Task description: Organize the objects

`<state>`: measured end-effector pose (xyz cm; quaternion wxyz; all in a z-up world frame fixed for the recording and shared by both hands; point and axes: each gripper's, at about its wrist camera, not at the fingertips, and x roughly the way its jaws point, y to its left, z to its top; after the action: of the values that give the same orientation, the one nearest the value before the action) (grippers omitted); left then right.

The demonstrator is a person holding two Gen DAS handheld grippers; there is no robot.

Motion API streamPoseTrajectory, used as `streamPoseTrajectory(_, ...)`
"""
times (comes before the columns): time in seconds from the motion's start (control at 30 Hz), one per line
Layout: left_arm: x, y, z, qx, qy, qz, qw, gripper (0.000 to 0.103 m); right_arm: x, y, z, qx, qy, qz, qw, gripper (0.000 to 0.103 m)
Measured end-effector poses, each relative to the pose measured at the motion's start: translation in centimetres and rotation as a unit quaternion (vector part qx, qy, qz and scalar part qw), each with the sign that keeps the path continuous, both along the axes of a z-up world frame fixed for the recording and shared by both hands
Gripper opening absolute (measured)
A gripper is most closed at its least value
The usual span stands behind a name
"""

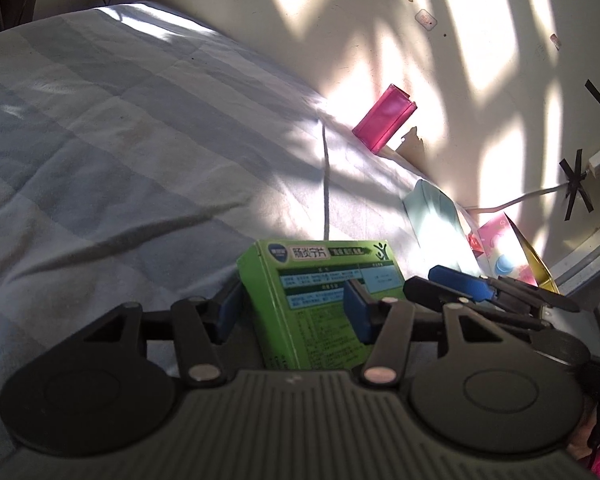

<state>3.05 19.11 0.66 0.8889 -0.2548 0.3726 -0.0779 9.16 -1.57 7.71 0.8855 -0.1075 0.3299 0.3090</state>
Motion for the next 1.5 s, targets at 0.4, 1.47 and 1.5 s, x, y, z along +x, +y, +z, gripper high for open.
streamPoseTrajectory(0.4,0.1,-0.3,-0.2,0.008,-0.005,-0.002,1.0,0.06,0.3,0.5,-0.2,-0.022,-0.015,-0.031,0.999,0.038)
streamPoseTrajectory(1.47,-0.4,-0.2,0.3,0.04,-0.018,-0.014,0.9989,0.064,-0.1,-0.7,-0.2,-0.012,-0.002,-0.016,1.0,0.053)
streamPoseTrajectory(1.5,-0.4,-0.2,0.3,0.04,-0.017,-0.015,0.9989,0.064,0.0,-0.8,-0.2,-0.01,0.0,-0.017,1.0,0.054)
